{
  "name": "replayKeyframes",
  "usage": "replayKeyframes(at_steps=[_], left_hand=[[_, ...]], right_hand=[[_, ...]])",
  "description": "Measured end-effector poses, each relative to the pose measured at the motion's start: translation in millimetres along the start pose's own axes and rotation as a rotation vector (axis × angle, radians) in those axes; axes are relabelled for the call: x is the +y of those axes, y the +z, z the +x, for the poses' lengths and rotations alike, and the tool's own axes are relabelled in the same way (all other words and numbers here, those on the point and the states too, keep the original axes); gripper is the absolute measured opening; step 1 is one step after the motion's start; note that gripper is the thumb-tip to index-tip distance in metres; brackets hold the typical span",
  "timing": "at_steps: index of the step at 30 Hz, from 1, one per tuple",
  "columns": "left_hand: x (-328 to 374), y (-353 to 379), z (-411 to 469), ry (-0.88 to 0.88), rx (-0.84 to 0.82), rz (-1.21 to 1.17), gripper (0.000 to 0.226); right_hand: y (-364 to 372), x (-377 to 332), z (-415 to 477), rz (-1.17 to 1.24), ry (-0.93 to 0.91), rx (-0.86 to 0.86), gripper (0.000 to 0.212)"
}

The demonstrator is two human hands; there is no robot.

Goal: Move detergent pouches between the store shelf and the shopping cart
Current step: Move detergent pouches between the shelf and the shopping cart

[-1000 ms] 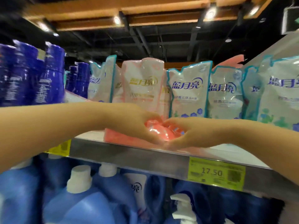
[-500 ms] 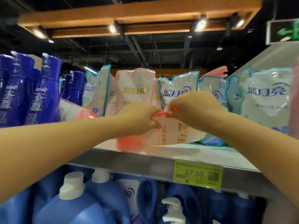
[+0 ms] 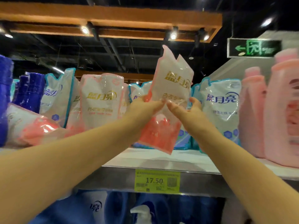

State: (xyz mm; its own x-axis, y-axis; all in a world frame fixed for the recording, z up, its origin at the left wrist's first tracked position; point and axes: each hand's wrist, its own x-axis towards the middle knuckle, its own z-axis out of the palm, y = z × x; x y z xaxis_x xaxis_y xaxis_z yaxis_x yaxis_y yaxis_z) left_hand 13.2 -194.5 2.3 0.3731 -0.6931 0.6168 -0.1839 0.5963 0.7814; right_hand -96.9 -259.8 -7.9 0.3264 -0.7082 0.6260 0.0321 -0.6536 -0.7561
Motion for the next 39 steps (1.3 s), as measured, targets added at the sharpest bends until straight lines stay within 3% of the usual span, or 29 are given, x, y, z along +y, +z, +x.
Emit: replayKeyframes(at_steps=[6,10,16,19,27,39], left_hand=[[-15,32,-12,-0.029,-0.095,-0.186,0.020],[-24,48,-16,-0.054,-0.142,-0.265,0.021],[-4,84,-39,0.063,-0.247,-0.338,0.015],[10,119,-67,0.099,-0.315,-0.396,0.012],[25,259,-186,-0.102,-0.468,-0.564,0.034],[23,520,-386,-0.371,-0.899,-0.724,0.029]], right_hand=[[-17,11,-2,0.087,0.018,0.155,0.089],[-33,9,-10,0.093,-0.043,0.231,0.077],[-72,-13,-43,0.112,-0.176,0.313,0.055],[-111,-29,-76,0.052,-0.216,0.361,0.062],[-254,-36,-208,-0.159,-0.067,0.562,0.070],[-492,-29,-429,-0.485,0.220,0.957,0.059]])
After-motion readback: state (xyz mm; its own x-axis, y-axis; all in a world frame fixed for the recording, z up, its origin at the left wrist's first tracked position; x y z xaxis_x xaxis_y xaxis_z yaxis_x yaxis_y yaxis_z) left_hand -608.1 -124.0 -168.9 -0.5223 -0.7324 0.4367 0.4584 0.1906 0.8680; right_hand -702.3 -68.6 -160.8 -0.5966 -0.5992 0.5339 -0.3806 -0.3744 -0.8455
